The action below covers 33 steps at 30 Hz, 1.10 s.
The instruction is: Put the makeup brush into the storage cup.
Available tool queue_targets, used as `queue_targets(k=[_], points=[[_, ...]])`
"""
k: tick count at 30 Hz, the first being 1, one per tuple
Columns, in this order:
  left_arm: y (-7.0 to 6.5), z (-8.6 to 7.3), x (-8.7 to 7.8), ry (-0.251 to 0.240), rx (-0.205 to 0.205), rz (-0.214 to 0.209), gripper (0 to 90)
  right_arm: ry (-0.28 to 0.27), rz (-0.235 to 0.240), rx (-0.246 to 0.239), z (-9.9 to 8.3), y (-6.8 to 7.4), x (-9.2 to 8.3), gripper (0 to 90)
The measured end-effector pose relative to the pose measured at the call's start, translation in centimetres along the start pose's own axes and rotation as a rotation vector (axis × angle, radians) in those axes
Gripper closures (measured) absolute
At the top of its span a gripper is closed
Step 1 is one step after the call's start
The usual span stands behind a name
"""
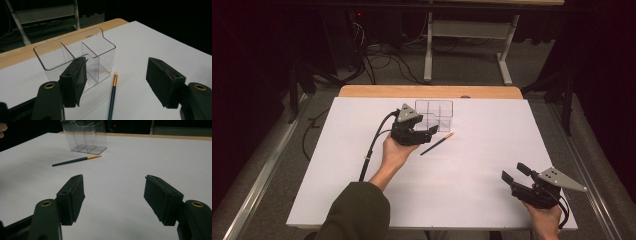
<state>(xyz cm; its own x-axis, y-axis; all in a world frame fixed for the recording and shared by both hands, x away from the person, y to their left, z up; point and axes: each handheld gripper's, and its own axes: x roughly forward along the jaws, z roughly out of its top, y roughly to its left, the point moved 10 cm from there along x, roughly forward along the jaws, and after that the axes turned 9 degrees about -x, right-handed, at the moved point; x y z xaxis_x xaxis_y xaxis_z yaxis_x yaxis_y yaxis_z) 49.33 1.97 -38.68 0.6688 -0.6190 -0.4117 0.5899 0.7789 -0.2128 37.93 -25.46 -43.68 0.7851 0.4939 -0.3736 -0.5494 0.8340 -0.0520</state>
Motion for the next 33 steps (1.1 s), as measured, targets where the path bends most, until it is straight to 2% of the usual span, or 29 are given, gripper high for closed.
queue_targets(k=[8, 14, 24, 33], points=[[-0.2, -0.1, 0.6, 0.032, 0.007, -0.001, 33.8, 0.003, 0.0, -0.001, 0.0, 0.1, 0.0, 34.6], [-0.6, -0.3, 1.2, 0.088, -0.007, -0.014, 34.7, 0.002, 0.003, -0.003, 0.0, 0.1, 0.0, 34.6], [-0.9, -0.7, 1.8, 0.18, 0.012, -0.012, 35.1, 0.003, 0.009, -0.012, 0.0, 0.2, 0.1, 34.6], [-1.4, -1.0, 2.4, 0.258, 0.031, -0.027, 35.3, 0.005, 0.009, -0.009, 0.0, 0.2, 0.1, 34.6]])
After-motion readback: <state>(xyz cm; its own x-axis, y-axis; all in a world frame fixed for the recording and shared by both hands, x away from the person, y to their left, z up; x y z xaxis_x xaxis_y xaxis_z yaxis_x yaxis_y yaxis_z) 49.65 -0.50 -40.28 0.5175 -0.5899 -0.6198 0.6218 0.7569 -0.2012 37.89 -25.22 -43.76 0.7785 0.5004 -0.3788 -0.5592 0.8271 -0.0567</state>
